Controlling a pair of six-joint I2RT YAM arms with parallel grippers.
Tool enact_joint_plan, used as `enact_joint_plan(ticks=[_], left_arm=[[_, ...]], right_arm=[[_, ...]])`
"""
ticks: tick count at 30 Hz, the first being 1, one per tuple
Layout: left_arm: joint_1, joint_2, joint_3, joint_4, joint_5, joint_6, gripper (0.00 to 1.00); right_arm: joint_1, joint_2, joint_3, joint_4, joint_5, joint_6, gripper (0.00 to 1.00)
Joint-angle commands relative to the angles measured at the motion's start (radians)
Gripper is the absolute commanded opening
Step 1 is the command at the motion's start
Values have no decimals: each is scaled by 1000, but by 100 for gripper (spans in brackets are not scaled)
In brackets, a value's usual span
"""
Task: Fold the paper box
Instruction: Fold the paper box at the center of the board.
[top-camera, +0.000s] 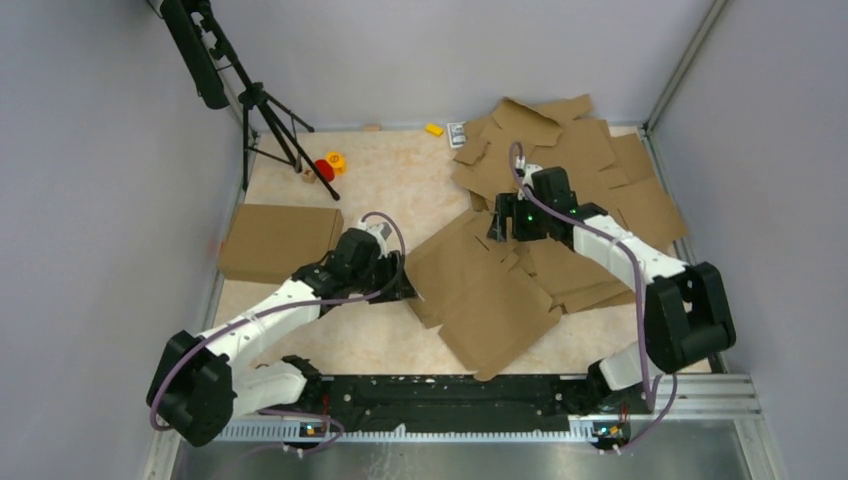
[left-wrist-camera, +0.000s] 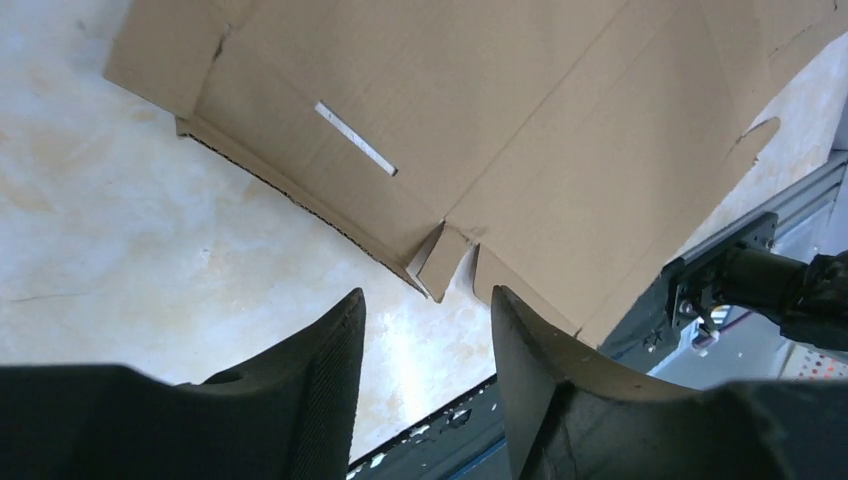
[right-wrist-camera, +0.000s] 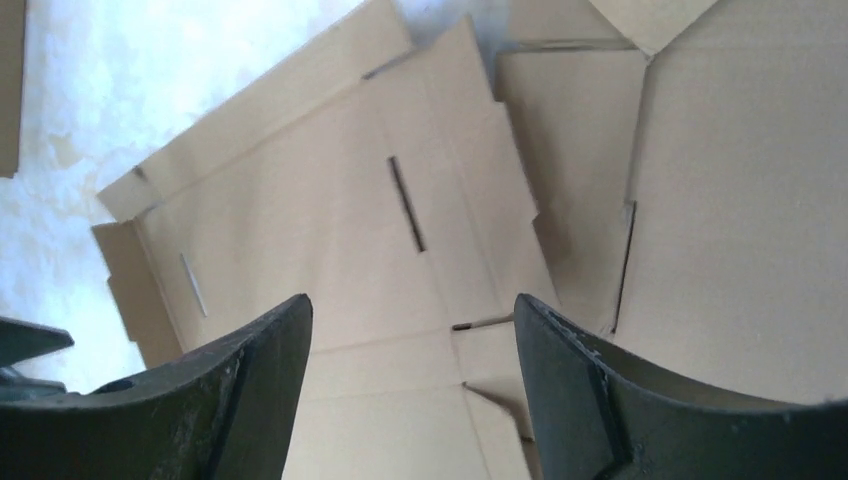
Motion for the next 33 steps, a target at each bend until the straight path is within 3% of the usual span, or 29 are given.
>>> enact_joint_plan(ticks=[1,6,9,10,11,13,14,24,33], left_arm=[[36,-32,92,-92,-86,63,50],[169,-26,82,-50,-72,57,47],[188,8,101,-47,-151,58,43],[193,29,111,-47,-165,58,38],[200,53,123,-47,-172,58,33],[213,98,146,-46,-186,58,11],[219,118,152,-46,-200,56,3],[238,291,229,-77,-360,52,0],[238,387,226,-41,-294,39,0]], right_arm=[[65,-175,-24,-56,103,-40,73],[123,-323,-110,-8,74,39,72],[186,-368,-190,94,69,101,64],[201,-368,-222,133,61,120,55],[212,-360,-241,170,48,137,33],[236,-327,-257,228,19,154,3],[246,-304,-257,251,13,154,0],[283,-61,-271,536,-23,24,0],[299,99,-286,699,-78,31,0]])
